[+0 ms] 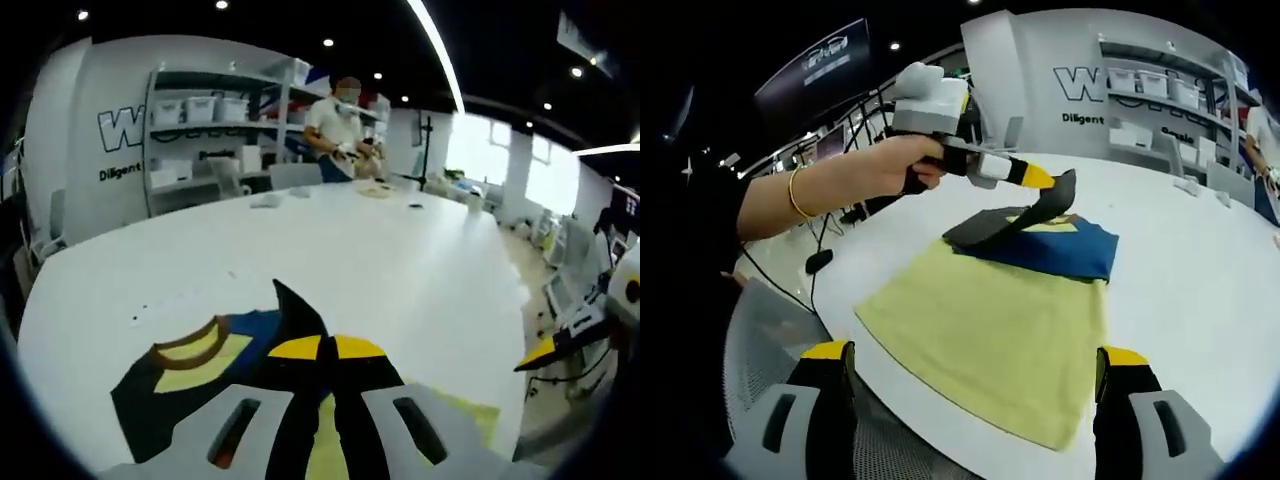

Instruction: Fold the garment on the visible template until the final outline fits inside the template.

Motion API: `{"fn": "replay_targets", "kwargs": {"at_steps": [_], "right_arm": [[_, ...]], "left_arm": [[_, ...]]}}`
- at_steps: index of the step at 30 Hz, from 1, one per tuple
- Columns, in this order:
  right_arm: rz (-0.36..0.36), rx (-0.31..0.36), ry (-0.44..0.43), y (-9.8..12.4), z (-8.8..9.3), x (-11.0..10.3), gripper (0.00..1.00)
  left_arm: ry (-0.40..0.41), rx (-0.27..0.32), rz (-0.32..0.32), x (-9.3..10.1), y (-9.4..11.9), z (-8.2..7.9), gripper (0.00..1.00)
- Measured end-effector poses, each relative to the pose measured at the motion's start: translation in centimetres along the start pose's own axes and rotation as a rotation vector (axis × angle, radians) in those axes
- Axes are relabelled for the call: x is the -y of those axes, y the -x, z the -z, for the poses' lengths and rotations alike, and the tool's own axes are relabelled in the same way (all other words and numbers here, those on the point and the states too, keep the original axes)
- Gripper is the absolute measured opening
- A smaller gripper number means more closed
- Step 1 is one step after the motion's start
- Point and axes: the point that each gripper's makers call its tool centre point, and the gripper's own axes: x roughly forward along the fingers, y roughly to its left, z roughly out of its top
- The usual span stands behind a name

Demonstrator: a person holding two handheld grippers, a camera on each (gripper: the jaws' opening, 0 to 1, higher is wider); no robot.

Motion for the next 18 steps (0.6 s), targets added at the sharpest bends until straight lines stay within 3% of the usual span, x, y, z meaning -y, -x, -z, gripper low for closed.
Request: {"fn": "replay_targets", "kwargs": {"at_steps": [7, 13, 18], "right_arm": [[0.008, -0.013, -0.003, 0.1, 0.5, 0.1, 0.99], [0.01, -0.01, -0.008, 0.1, 0.5, 0.2, 0.99], [0.015, -0.019, -0.008, 0.2, 0.7, 0.2, 0.99]], "left_arm": [[0.012, -0.047, 0.009, 0.8, -0.9, 2.0, 0.0], [0.038, -0.055, 0.002, 0.7, -1.4, 2.7, 0.0], [0.103, -0.041, 0.043, 1.7, -1.8, 2.9, 0.01]]}}
